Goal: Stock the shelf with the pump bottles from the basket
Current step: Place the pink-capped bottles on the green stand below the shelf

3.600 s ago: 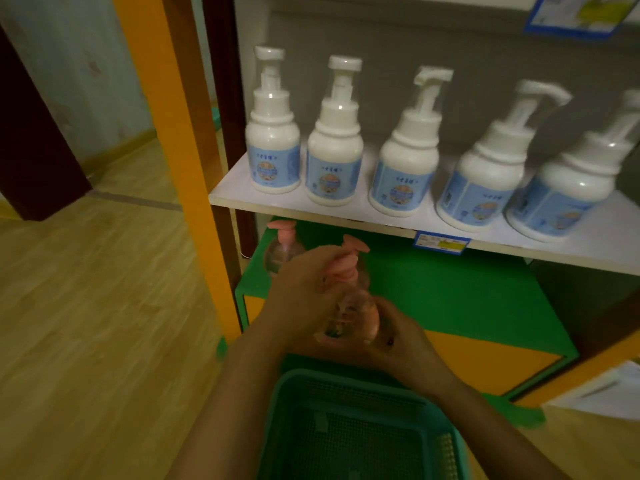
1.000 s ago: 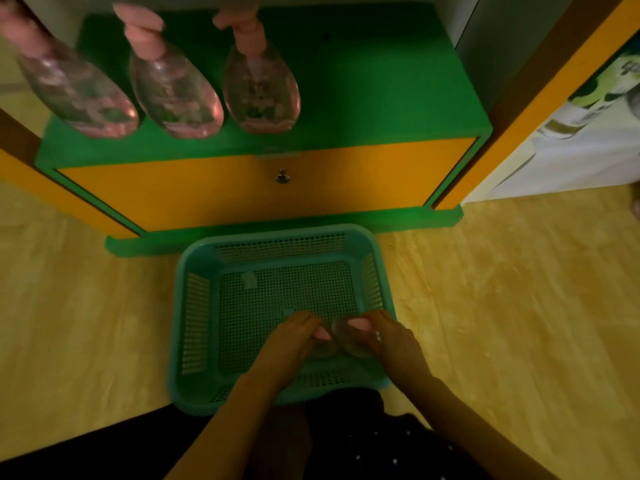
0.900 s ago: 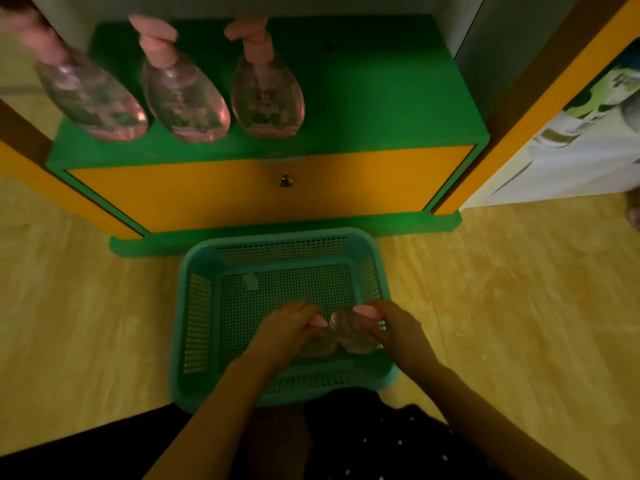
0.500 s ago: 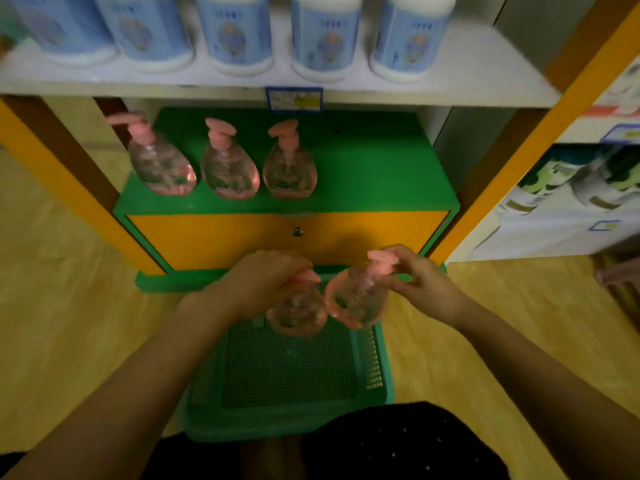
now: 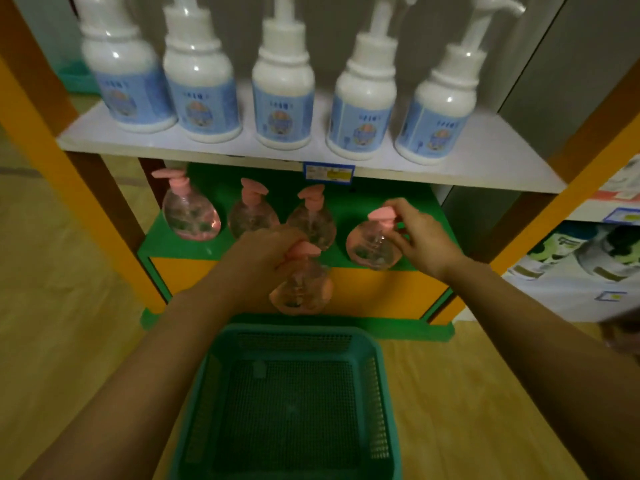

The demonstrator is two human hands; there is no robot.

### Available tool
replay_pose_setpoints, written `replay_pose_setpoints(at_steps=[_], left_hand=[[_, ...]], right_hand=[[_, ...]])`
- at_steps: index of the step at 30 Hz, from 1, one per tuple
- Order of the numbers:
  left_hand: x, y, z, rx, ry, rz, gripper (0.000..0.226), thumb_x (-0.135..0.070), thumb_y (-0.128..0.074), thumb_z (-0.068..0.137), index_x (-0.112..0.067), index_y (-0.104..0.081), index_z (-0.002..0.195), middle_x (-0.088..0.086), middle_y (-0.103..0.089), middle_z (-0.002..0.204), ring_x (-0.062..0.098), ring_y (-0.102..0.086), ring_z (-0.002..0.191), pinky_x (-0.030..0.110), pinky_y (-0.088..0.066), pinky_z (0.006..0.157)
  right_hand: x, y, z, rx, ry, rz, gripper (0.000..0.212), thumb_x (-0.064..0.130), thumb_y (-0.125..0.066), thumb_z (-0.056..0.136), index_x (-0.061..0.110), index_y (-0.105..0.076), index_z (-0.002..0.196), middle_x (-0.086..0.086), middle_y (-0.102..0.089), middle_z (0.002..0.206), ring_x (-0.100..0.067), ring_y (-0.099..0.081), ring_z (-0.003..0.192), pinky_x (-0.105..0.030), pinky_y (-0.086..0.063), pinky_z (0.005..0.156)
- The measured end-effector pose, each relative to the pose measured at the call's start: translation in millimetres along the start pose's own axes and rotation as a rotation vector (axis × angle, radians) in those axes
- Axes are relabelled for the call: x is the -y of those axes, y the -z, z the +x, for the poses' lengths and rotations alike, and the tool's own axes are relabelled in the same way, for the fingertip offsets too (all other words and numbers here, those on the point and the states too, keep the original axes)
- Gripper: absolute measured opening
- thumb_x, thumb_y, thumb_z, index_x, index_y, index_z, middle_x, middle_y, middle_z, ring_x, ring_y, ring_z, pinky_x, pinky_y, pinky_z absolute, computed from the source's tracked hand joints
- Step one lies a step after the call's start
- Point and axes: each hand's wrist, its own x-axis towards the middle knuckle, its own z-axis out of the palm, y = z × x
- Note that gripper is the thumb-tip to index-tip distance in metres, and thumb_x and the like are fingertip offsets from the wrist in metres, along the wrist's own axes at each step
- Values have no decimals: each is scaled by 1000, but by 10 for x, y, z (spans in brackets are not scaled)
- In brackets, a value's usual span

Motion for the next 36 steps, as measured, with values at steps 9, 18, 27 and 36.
replay_pose_setpoints(at_steps=[9, 18, 27, 36], left_hand=[[49, -21, 235, -61, 11, -51, 38, -34, -45, 77, -14, -62, 105, -4, -58, 87, 17, -55, 76, 18, -40, 66], [-2, -93, 367, -63, 6, -137, 20, -24, -57, 86, -17, -62, 104, -6, -58, 93, 15, -54, 82, 38, -49, 77], [-302, -166, 441, -61, -7, -116, 21, -25, -55, 87, -20, -59, 107, 2, -65, 99, 18, -58, 88, 39, -49, 80], [-880, -507, 587, -72, -141, -144, 25, -26, -57, 86, -16, -59, 110, 5, -65, 103, 18, -58, 94, 34, -47, 84]], right_hand=[[-170, -81, 469, 130, -13, 30, 34, 11, -51, 90, 12, -44, 123, -12, -58, 120, -20, -54, 106, -29, -43, 86], [-214, -33, 694, 207, -58, 59, 40, 5, -51, 89, 9, -44, 128, -14, -52, 131, -22, -47, 121, -27, -35, 98], [-14, -87, -139, -65, 59, 286, 62, 6, -54, 75, 10, -38, 134, -1, -42, 134, 3, -36, 120, 2, -26, 97], [-142, -140, -825, 32, -98, 420, 55, 35, -68, 70, 27, -48, 121, 11, -65, 107, 0, -63, 96, -17, -51, 82]])
